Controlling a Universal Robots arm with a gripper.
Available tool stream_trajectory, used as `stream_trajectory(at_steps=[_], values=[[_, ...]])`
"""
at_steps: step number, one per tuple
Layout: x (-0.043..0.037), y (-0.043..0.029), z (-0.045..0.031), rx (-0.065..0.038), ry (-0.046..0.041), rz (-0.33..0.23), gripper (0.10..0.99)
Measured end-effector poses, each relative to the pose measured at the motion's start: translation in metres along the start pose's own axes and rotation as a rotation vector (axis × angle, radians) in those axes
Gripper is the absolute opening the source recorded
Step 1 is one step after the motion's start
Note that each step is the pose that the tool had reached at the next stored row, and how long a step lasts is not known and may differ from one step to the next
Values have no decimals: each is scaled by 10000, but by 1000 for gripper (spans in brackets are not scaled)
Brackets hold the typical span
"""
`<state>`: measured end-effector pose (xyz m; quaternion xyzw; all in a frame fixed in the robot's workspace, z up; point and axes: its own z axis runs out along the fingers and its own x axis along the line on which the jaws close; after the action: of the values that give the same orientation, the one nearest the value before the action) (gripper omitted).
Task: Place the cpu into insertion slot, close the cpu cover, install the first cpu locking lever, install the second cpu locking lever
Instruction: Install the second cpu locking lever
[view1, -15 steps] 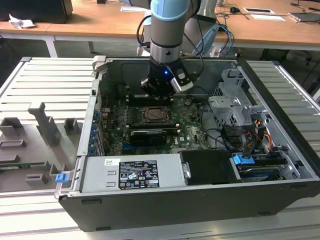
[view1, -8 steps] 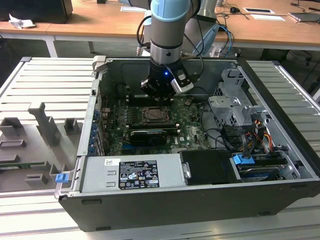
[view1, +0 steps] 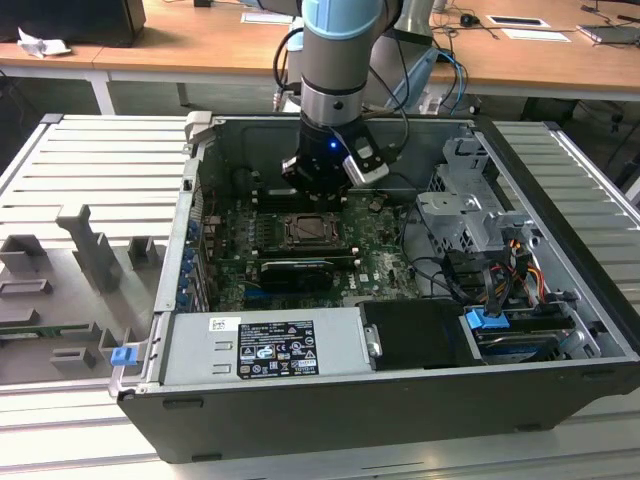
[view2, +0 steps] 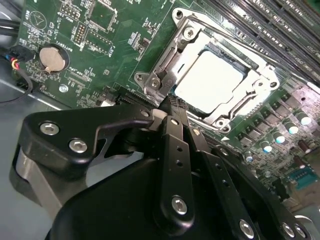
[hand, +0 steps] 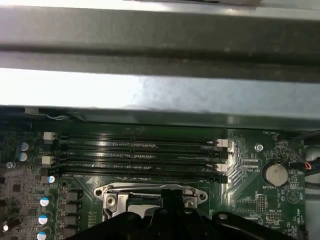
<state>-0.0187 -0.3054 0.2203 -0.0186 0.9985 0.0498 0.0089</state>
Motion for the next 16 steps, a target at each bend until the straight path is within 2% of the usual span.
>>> stream_trajectory(at_steps=[2,16], values=[[-2,3,-74,0,1,-2,106],[6,-181,-86,-1,0,0,106]])
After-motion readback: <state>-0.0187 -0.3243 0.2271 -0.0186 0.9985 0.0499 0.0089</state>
